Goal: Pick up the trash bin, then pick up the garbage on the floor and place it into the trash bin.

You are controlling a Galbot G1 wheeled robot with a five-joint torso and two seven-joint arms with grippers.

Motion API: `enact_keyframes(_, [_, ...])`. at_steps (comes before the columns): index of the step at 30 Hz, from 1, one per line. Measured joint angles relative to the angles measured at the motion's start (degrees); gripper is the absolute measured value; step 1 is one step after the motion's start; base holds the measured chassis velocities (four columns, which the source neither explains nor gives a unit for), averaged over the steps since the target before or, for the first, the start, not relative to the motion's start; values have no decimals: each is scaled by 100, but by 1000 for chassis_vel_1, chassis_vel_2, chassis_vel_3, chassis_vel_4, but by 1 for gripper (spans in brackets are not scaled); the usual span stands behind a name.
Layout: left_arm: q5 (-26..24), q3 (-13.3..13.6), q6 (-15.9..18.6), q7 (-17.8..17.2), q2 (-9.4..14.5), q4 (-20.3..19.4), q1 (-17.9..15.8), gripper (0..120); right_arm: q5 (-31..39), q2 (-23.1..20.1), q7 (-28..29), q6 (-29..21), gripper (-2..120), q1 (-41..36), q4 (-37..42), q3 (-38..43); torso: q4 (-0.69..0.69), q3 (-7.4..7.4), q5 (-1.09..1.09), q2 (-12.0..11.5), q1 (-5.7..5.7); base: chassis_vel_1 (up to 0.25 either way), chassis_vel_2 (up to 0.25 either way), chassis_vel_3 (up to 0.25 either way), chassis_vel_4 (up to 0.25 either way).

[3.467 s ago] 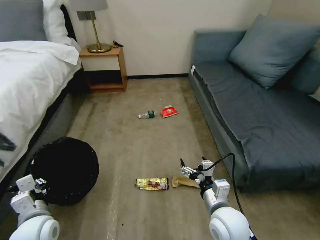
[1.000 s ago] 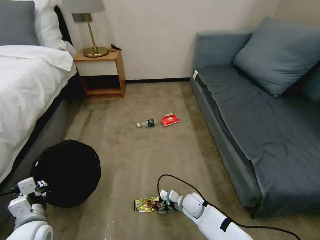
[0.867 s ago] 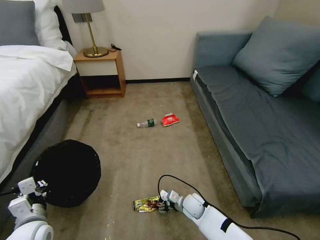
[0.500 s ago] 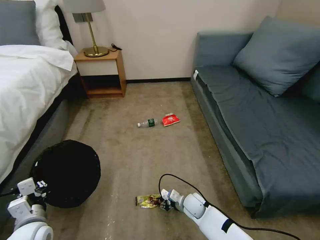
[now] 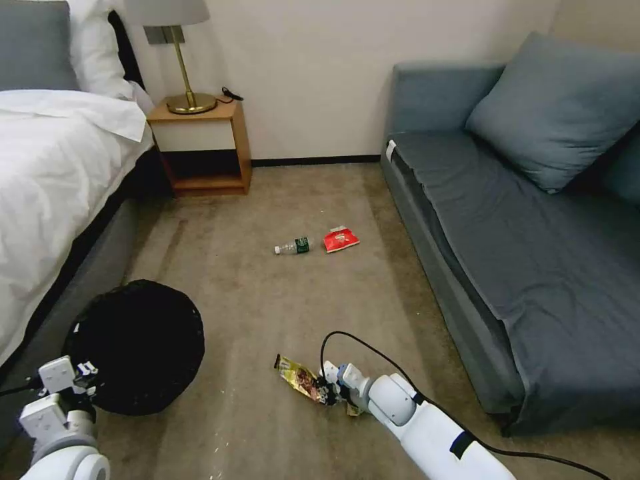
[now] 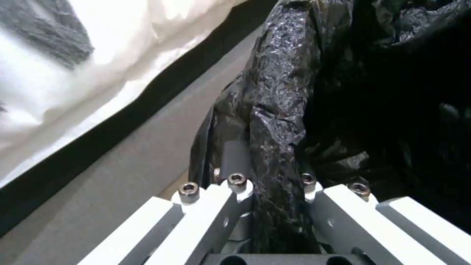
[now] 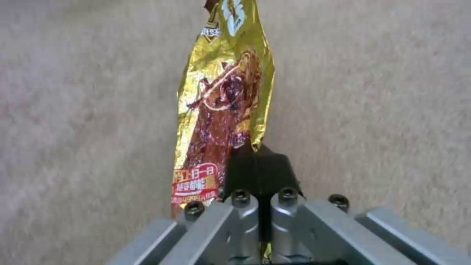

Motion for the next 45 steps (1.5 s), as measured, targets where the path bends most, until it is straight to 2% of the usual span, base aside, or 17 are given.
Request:
enact_keyframes(5, [89, 85, -65, 119, -36, 8, 15, 3, 486, 86, 134, 298, 0, -14, 317, 63, 0, 0, 0, 0, 0, 0, 0, 0, 0])
enact_keyframes(9, [115, 145, -66, 130, -63, 44, 4, 3, 870, 132, 278, 348, 0, 5, 658, 59, 1, 0, 0, 0, 0, 0, 0, 0, 0])
enact_keyframes(11, [143, 213, -66, 148, -86, 68, -7, 3, 1327, 173, 577, 411, 0, 66, 1040, -9, 1, 0, 0, 0, 0, 0, 0, 0, 0])
enact_keyframes(14, [156, 239, -68, 158, -96, 80, -18, 3, 1584, 189, 795, 486, 0, 101, 1214, -77, 1, 0, 0, 0, 0, 0, 0, 0, 0])
enact_keyframes(16, [162, 265, -83, 182, -115, 103, -49, 3, 2083, 239, 1273, 683, 0, 144, 1480, -264, 0, -1, 0, 0, 0, 0, 0, 0, 0])
enact_keyframes(18, [162, 272, -85, 187, -120, 109, -57, 3, 2196, 268, 1395, 712, 0, 148, 1548, -316, 0, -1, -1, 0, 0, 0, 0, 0, 0])
enact_keyframes(21, [157, 361, -105, 226, -157, 138, -85, 3, 2524, 489, 1973, 734, 0, 136, 1833, -644, 1, 0, -1, 0, 0, 0, 0, 0, 0])
enact_keyframes(26, [161, 452, -145, 371, -191, 141, -109, 3, 2782, 692, 2427, 761, 0, 39, 2135, -1290, 1, 0, -1, 0, 0, 0, 0, 0, 0])
enact_keyframes(31, [136, 490, -189, 545, -209, 106, -61, 3, 2741, 809, 2688, 894, 0, -42, 2121, -1703, 1, -1, -1, 0, 0, 0, 0, 0, 0])
enact_keyframes(43, [5, 532, -237, 836, -205, 78, -41, 3, 2382, 1017, 3292, 1078, 0, -20, 1623, -2015, 1, -1, -1, 0, 0, 0, 0, 0, 0])
enact_keyframes(45, [-12, 539, -237, 855, -202, 75, -42, 3, 2364, 1008, 3318, 1074, 4, -16, 1600, -2015, 0, -1, 0, 0, 0, 0, 0, 0, 0])
